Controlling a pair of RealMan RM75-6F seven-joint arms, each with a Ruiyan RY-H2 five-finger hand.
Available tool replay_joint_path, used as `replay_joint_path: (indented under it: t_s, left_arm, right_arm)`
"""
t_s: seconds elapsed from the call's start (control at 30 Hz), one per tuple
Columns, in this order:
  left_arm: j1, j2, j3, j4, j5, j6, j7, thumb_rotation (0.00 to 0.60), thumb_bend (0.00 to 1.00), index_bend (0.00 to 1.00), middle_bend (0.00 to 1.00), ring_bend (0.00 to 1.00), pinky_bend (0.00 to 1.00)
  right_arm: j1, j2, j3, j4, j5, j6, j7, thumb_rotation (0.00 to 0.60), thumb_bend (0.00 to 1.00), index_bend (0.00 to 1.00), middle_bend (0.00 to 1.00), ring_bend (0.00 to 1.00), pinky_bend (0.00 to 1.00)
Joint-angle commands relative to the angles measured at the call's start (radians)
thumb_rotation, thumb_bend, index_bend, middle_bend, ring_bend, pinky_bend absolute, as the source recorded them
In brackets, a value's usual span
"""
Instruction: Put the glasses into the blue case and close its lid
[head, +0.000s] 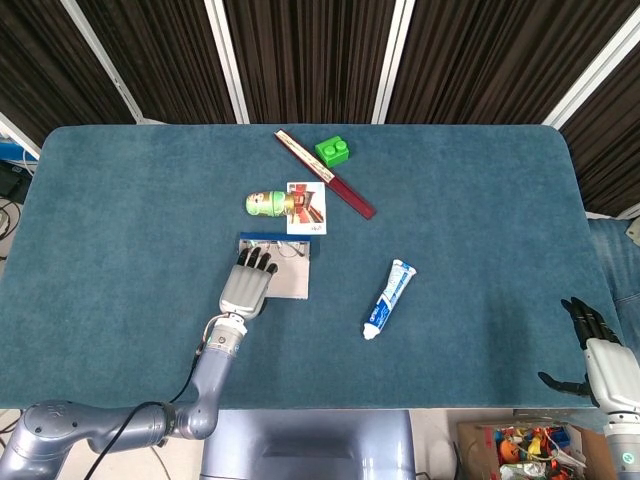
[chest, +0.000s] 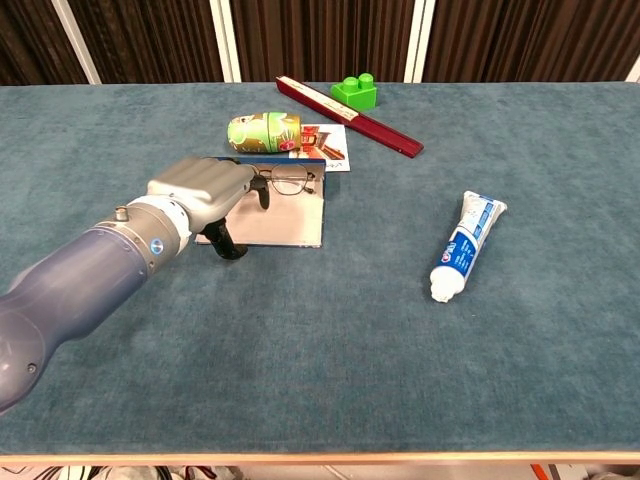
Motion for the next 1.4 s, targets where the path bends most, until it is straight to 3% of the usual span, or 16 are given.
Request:
replay_joint_path:
  t_s: [0.03,0.3,0.5,1.07,1.4]
  left_arm:
    - [0.002,-0.002,-0.001,0.004,0.009,0.005,-0.001,0.6,0.3,0.3,0.15,0.05,0.11]
    - [-0.001,-0.01,-0.005,0.024,0.037,0.013,0.001,0.6,0.4,0.31,0.15,0.05,0.11]
    - [-0.007,-0.017,-0.016,0.037,0.049,0.018,0.01,0.6,0.4,0.33,0.15,0.05,0.11]
    - [-0.071,-0.067,-0.123,0.17,-0.005,-0.02,0.039,0.6,0.41,0.4,0.15,0.05,0.11]
    - [-0.06,-0.073,-0.104,0.183,0.021,-0.033,-0.005,0.6,0.41,0.44,0.16,0.05,0.11]
  right_arm:
    - [0.0,0.0,0.0,-0.001,0.0,-0.001,0.002,0.6,0.2,0.0,0.0,0.04,0.18]
    - [0.001,0.002,0.0,-0.002,0.002,-0.004,0.005,0.6,0.2,0.0,0.0,0.04,0.18]
    - [0.001,0.004,-0.001,-0.004,0.004,-0.008,0.007,0.6,0.2,0.0,0.0,0.04,0.18]
    - [0.001,0.009,-0.001,-0.01,0.01,-0.013,0.013,0.6,0.2,0.0,0.0,0.04,0.18]
    - [0.005,0.009,-0.001,-0.012,0.014,-0.02,0.01,0.6,0.21,0.0,0.0,0.04,0.18]
